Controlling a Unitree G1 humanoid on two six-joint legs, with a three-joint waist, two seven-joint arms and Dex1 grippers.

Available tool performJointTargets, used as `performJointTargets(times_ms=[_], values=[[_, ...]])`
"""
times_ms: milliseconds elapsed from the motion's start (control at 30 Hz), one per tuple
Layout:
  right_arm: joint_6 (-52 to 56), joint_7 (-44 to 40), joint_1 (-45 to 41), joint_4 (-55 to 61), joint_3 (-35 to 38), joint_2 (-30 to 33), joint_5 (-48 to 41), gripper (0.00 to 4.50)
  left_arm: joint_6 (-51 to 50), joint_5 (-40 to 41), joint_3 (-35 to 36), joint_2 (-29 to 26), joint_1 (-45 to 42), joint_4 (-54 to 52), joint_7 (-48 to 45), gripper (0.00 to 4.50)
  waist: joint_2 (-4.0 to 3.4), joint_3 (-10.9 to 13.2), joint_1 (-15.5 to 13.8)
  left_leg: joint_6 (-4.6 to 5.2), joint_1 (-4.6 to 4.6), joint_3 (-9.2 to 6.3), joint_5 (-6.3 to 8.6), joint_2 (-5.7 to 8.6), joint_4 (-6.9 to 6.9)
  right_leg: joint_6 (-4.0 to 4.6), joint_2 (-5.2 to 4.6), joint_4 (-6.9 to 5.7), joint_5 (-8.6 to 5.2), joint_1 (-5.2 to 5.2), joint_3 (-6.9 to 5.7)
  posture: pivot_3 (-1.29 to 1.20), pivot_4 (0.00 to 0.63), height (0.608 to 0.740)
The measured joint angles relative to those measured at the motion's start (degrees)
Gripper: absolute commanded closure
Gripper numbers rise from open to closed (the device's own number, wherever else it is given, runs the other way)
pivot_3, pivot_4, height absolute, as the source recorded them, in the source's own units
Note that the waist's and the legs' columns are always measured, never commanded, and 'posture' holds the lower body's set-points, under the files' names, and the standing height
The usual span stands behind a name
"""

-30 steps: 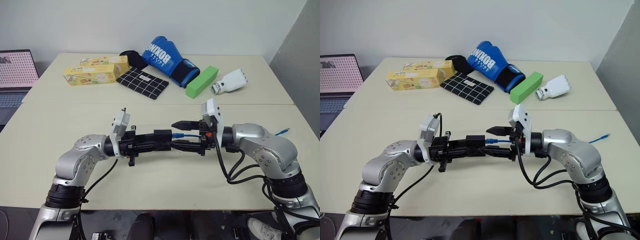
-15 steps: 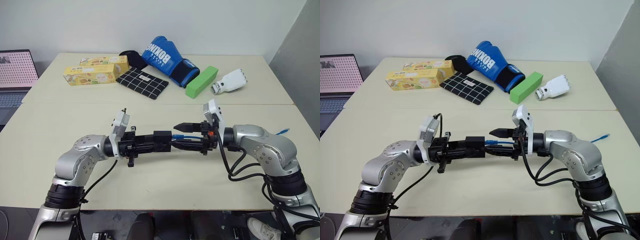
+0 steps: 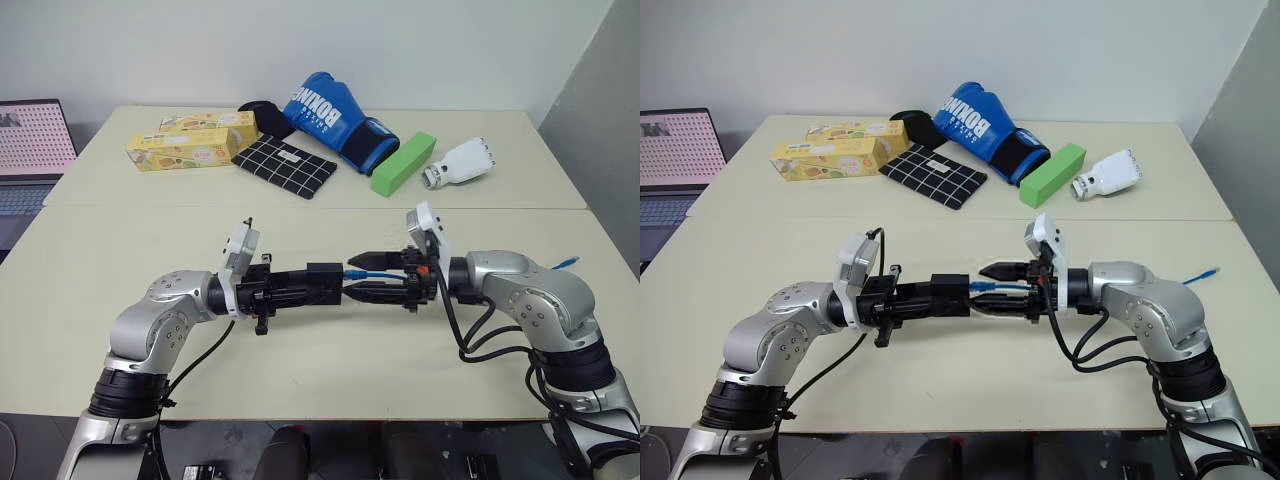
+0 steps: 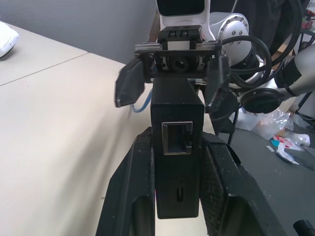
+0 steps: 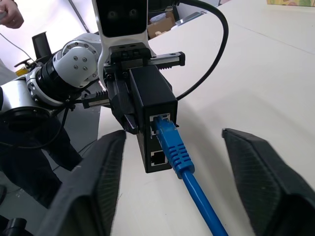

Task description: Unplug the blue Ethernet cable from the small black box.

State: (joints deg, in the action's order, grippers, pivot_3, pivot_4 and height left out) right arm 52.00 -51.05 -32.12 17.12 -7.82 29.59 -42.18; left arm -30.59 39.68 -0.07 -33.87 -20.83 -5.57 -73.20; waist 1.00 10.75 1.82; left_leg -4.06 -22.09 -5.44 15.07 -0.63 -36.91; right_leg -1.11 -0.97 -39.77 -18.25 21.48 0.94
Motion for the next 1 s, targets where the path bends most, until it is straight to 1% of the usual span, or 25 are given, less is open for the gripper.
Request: performJointTargets(times_ms=[267,333,833,1000], values=[[1.35,-0.4,-0.05,0.09,0.02,0.1,-1.32,4.05,0.09,-0.63,-0.06,0.03,0.49,-0.02,-0.29,3.71,0.0,0.0,0.0,0.0,0.0,0.0,0.0,0.0,0.01,0.0,0.0,0.01,0.0,0.0,0.0,0.0,0.15,0.74],[1.65,-1.15,-0.06,0.1,0.01,0.56,-1.78,4.38,0.2,-0.65,-0.07,0.01,0.67,-0.02,-0.89,3.71,0.0,0.0,0.0,0.0,0.0,0.0,0.0,0.01,0.01,0.0,0.0,0.02,0.0,0.0,-0.01,0.0,0.15,0.74],[3.58,-5.66,-1.06,-0.02,-1.83,3.08,-1.89,4.41,1.1,-0.58,-0.66,-0.22,3.35,-0.99,-2.99,3.71,0.0,0.0,0.0,0.01,-0.02,-0.01,0.0,-0.01,0.02,0.0,0.01,0.06,0.0,0.0,-0.01,0.0,0.15,0.74],[3.22,-6.0,1.46,-3.23,0.55,6.85,-0.96,4.42,1.42,-1.27,3.58,-4.48,8.8,-0.17,-2.24,3.71,-0.02,0.01,-0.02,0.02,-0.02,-0.02,0.01,-0.02,0.06,0.0,-0.01,0.13,0.0,0.0,-0.01,0.0,0.15,0.74]])
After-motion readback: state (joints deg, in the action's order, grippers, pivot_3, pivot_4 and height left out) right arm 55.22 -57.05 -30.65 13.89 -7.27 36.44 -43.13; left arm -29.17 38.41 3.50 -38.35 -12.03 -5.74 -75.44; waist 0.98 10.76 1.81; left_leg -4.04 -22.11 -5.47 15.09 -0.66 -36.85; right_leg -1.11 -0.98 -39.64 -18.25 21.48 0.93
